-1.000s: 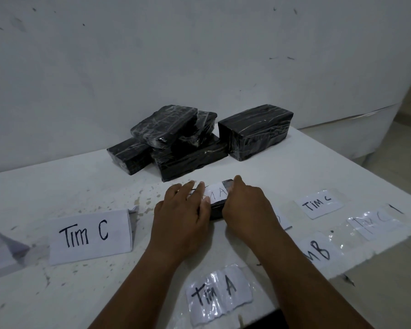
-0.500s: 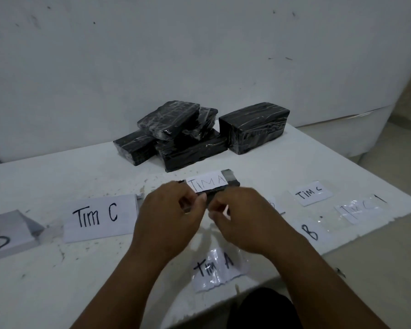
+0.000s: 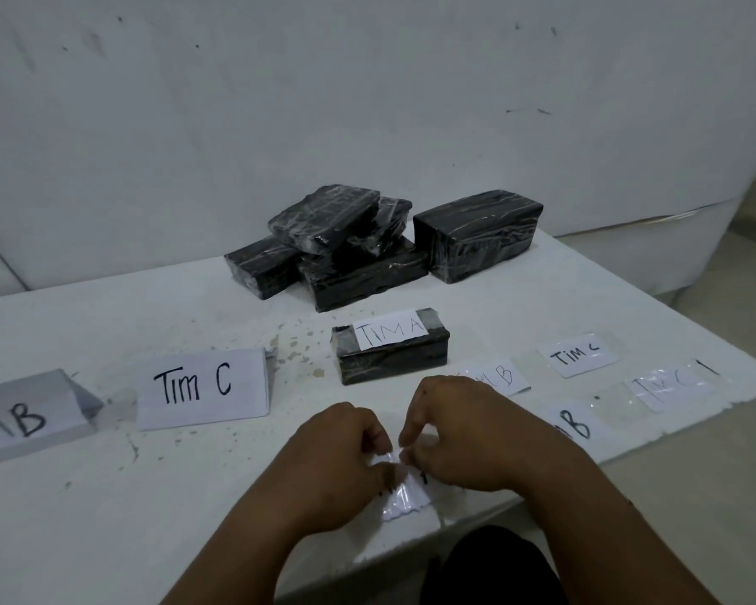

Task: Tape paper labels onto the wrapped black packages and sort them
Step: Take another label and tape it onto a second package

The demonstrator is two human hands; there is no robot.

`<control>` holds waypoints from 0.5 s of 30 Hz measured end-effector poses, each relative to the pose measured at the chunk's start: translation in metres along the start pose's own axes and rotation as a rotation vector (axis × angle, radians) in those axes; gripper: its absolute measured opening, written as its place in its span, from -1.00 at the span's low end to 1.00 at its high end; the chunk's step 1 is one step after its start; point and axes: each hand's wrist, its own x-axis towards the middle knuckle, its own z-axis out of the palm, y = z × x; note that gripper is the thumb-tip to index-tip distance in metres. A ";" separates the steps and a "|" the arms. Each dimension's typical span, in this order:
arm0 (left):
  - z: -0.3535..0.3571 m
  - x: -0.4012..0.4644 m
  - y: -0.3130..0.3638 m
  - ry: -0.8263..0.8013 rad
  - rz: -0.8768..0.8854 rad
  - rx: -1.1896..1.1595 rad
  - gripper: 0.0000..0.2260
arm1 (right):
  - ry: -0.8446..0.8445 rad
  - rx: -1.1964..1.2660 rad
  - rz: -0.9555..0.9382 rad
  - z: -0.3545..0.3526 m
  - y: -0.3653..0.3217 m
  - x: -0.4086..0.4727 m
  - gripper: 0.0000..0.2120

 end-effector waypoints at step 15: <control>-0.012 0.008 -0.005 -0.082 0.033 -0.184 -0.84 | -0.114 0.030 -0.023 -0.008 0.002 0.005 -0.91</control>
